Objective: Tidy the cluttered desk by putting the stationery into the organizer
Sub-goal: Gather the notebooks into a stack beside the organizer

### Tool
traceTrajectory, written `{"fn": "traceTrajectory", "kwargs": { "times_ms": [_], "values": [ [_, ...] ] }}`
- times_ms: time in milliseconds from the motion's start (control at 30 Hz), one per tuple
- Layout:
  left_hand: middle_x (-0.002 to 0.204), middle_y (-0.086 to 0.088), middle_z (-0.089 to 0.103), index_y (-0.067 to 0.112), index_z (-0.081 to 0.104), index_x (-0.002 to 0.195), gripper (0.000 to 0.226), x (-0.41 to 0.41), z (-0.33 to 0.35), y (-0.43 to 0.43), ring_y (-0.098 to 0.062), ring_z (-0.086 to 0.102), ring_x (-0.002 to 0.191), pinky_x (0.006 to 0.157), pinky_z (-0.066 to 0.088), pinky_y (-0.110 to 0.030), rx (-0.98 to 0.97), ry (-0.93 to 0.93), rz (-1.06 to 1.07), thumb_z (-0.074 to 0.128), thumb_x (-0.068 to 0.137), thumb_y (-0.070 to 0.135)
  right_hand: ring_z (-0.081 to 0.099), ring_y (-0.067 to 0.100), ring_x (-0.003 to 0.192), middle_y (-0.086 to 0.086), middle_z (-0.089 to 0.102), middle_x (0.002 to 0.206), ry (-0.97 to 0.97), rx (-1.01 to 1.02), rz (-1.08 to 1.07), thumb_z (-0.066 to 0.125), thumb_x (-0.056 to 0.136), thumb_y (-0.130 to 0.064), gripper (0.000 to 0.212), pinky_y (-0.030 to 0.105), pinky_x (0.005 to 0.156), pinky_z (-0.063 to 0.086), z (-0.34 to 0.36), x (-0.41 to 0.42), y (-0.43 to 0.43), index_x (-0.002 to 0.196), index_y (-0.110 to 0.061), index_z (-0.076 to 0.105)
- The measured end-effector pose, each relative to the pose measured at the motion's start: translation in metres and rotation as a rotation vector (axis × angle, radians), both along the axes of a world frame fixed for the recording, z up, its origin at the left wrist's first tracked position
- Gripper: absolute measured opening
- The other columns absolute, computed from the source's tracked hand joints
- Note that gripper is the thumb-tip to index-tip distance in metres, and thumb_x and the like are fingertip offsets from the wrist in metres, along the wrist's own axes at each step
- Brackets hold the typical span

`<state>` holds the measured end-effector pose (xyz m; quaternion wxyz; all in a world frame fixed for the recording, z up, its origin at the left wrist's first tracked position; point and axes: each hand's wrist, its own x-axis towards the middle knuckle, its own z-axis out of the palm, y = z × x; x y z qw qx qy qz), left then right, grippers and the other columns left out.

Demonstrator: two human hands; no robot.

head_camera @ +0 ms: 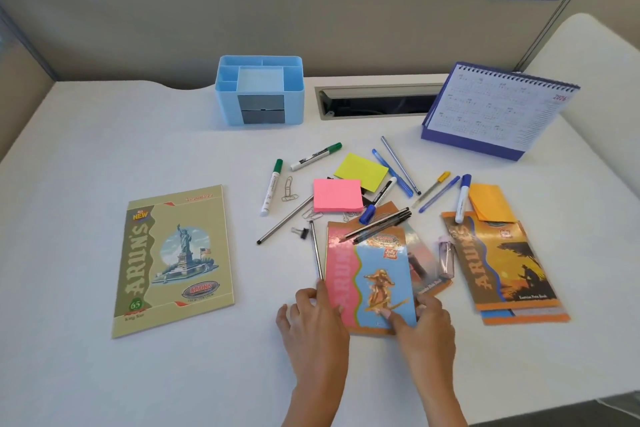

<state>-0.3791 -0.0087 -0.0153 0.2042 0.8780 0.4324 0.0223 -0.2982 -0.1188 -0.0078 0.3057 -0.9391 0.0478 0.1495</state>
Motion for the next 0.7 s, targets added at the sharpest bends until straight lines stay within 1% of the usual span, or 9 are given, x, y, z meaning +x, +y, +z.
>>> {"fn": "traceTrajectory", "kwargs": {
  "times_ms": [67, 167, 200, 267, 333, 467, 600, 633, 700],
  "values": [
    [0.126, 0.007, 0.053, 0.031, 0.039, 0.141, 0.046, -0.001, 0.000, 0.003, -0.017, 0.055, 0.111, 0.110, 0.024, -0.033, -0.043, -0.006, 0.023, 0.047, 0.096, 0.037, 0.061, 0.029, 0.092, 0.008, 0.065, 0.095, 0.054, 0.124, -0.042, 0.080, 0.075, -0.028, 0.038, 0.037, 0.078, 0.049, 0.000, 0.003, -0.003, 0.105, -0.011, 0.064],
    [0.120, 0.011, 0.058, 0.034, 0.046, 0.133, 0.039, -0.002, 0.006, 0.009, -0.013, 0.056, 0.110, 0.107, 0.024, -0.030, -0.134, -0.038, 0.079, 0.050, 0.094, 0.038, 0.067, 0.022, 0.075, 0.007, 0.073, 0.083, 0.233, 0.484, -0.187, 0.070, 0.084, -0.008, 0.010, 0.035, 0.064, 0.055, 0.006, 0.008, -0.009, 0.094, -0.008, 0.071],
    [0.118, 0.012, 0.059, 0.034, 0.049, 0.129, 0.036, -0.004, 0.009, 0.012, -0.012, 0.057, 0.108, 0.106, 0.024, -0.030, -0.175, -0.060, 0.104, 0.052, 0.093, 0.037, 0.068, 0.021, 0.071, 0.010, 0.074, 0.082, 0.293, 0.593, -0.225, 0.067, 0.085, -0.003, 0.009, 0.032, 0.059, 0.055, 0.009, 0.008, -0.011, 0.092, -0.007, 0.071],
    [0.114, 0.013, 0.060, 0.033, 0.054, 0.121, 0.030, -0.007, 0.012, 0.016, -0.009, 0.060, 0.103, 0.104, 0.026, -0.031, -0.265, -0.115, 0.151, 0.055, 0.092, 0.035, 0.071, 0.020, 0.069, 0.012, 0.075, 0.082, 0.376, 0.727, -0.265, 0.064, 0.086, 0.001, 0.011, 0.032, 0.059, 0.057, 0.014, 0.004, -0.011, 0.089, -0.007, 0.071],
    [0.111, 0.013, 0.061, 0.033, 0.059, 0.115, 0.024, -0.009, 0.018, 0.022, -0.007, 0.063, 0.094, 0.100, 0.033, -0.032, -0.357, -0.197, 0.195, 0.059, 0.091, 0.032, 0.072, 0.020, 0.071, 0.012, 0.076, 0.083, 0.417, 0.791, -0.284, 0.063, 0.086, 0.001, 0.011, 0.034, 0.063, 0.058, 0.018, -0.002, -0.011, 0.091, -0.006, 0.071],
    [0.092, 0.016, 0.070, 0.032, 0.068, 0.096, 0.015, -0.018, 0.030, 0.040, -0.001, 0.066, 0.073, 0.074, 0.051, -0.031, -0.591, -0.408, 0.322, 0.071, 0.083, 0.024, 0.072, 0.021, 0.070, 0.016, 0.075, 0.085, 0.477, 0.880, -0.314, 0.065, 0.084, 0.000, 0.013, 0.030, 0.057, 0.058, 0.023, -0.020, -0.012, 0.096, -0.002, 0.070],
    [0.078, 0.009, 0.074, 0.024, 0.075, 0.090, 0.018, -0.047, 0.029, 0.065, -0.011, 0.071, 0.068, 0.059, 0.061, -0.037, -0.723, -0.544, 0.431, 0.077, 0.077, 0.011, 0.072, 0.020, 0.069, 0.015, 0.074, 0.083, 0.466, 0.901, -0.257, 0.068, 0.082, 0.000, 0.016, 0.028, 0.053, 0.057, 0.026, -0.041, 0.003, 0.095, -0.006, 0.072],
    [0.076, 0.007, 0.074, 0.023, 0.076, 0.090, 0.019, -0.057, 0.028, 0.072, -0.012, 0.071, 0.067, 0.059, 0.061, -0.037, -0.716, -0.557, 0.457, 0.077, 0.076, 0.010, 0.073, 0.020, 0.069, 0.015, 0.074, 0.081, 0.458, 0.902, -0.220, 0.068, 0.082, 0.000, 0.016, 0.027, 0.054, 0.057, 0.026, -0.045, 0.012, 0.095, -0.008, 0.073],
    [0.075, 0.009, 0.074, 0.026, 0.076, 0.089, 0.019, -0.077, 0.024, 0.088, -0.013, 0.072, 0.069, 0.068, 0.060, -0.041, -0.665, -0.566, 0.514, 0.079, 0.075, 0.012, 0.073, 0.018, 0.071, 0.012, 0.075, 0.079, 0.427, 0.879, -0.111, 0.067, 0.084, 0.000, 0.017, 0.027, 0.056, 0.057, 0.026, -0.055, 0.038, 0.093, -0.011, 0.075]
  ]
}}
